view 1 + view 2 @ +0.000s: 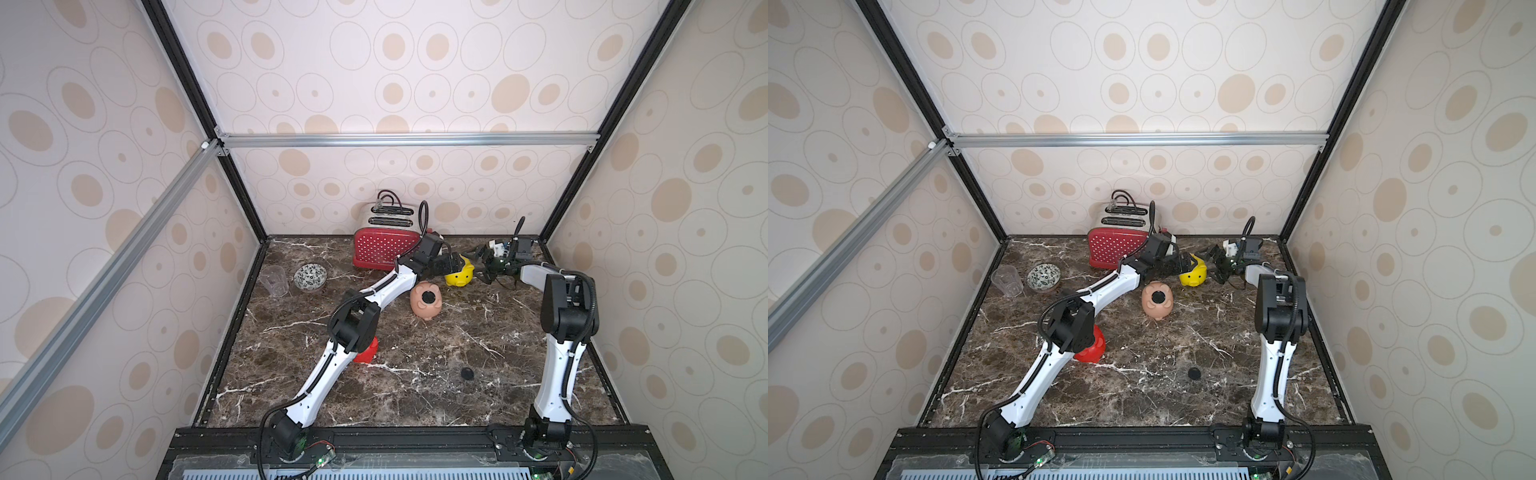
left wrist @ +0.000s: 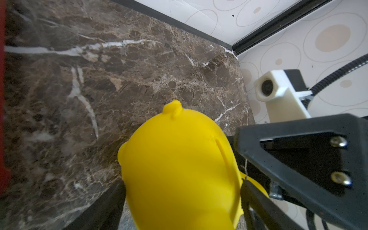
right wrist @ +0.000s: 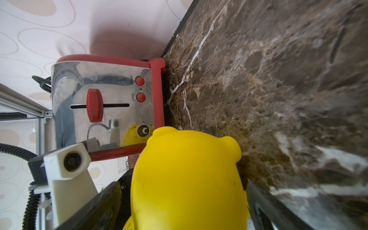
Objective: Close piggy banks
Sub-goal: Move the piggy bank to the center of the board.
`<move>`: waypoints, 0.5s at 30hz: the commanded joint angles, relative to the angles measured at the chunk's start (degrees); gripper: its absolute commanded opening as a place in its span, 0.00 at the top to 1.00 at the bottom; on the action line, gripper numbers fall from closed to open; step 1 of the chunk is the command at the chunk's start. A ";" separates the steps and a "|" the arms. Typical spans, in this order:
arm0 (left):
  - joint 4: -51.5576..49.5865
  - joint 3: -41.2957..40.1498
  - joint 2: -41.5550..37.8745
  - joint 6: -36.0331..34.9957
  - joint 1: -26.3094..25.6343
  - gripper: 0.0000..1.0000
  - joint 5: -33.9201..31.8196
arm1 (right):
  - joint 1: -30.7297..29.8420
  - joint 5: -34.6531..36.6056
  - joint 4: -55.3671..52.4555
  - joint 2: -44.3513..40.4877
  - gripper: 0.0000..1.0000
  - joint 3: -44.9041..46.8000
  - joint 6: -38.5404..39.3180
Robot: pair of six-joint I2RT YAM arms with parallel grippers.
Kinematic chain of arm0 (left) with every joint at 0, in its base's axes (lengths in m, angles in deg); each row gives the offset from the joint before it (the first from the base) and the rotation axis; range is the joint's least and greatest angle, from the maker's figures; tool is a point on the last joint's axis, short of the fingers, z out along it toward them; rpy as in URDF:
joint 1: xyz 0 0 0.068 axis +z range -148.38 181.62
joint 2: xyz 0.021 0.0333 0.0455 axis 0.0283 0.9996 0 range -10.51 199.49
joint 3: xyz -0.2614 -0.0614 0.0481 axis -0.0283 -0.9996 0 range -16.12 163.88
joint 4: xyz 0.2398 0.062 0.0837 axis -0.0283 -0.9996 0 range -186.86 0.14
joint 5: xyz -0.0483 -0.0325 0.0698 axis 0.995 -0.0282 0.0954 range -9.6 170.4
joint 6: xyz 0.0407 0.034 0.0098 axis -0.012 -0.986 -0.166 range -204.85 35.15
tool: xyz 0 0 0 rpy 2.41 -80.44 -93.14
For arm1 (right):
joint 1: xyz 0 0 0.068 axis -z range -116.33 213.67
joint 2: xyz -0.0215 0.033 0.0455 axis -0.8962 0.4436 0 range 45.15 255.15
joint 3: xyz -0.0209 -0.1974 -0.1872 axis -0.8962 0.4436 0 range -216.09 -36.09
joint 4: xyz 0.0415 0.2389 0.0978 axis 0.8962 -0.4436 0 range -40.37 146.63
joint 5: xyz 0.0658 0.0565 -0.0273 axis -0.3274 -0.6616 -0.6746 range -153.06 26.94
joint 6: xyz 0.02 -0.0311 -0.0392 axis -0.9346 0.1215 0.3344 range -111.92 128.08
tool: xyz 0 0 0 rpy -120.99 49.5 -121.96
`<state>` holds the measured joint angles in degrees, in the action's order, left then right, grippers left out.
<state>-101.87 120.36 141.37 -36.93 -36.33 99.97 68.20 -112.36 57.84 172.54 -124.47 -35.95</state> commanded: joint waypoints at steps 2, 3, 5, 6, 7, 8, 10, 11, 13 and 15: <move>1.81 2.17 1.74 2.52 -0.20 0.13 1.57 | -0.18 -2.55 4.18 0.84 0.01 0.81 -3.29; 2.01 2.07 1.62 2.70 -0.20 0.13 1.82 | -0.22 -2.77 4.48 0.76 0.02 1.20 -3.57; 2.34 1.57 1.43 3.09 -0.24 0.14 2.46 | -0.15 -3.55 6.24 0.16 0.03 2.79 -4.55; 2.48 1.30 1.21 3.22 -0.26 0.14 2.72 | -0.20 -3.77 7.06 -0.47 0.04 3.76 -5.02; 2.78 0.84 0.97 3.42 -0.28 0.14 3.07 | -0.16 -3.86 7.92 -1.33 0.05 4.93 -5.51; 2.91 0.40 0.67 3.58 -0.29 0.14 3.34 | -0.17 -3.88 8.45 -2.26 0.05 6.03 -5.96; 2.91 -0.04 0.33 3.63 -0.60 0.14 3.97 | -0.21 -4.06 9.43 -3.88 0.05 7.94 -6.25; 2.64 0.09 0.28 3.58 -0.71 0.14 4.30 | -0.21 -4.26 9.90 -4.55 0.05 8.84 -6.61; 2.11 0.21 0.14 3.71 -0.96 0.14 5.31 | -0.21 -4.56 10.62 -6.23 0.06 10.81 -6.77; 1.95 -0.65 -0.55 3.63 -1.24 0.14 5.87 | -0.12 -4.41 10.66 -7.73 0.06 12.49 -6.63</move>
<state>-100.82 120.12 141.65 -34.31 -36.16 103.12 68.95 -113.56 66.89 168.67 -114.02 -41.83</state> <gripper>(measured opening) 0.860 0.942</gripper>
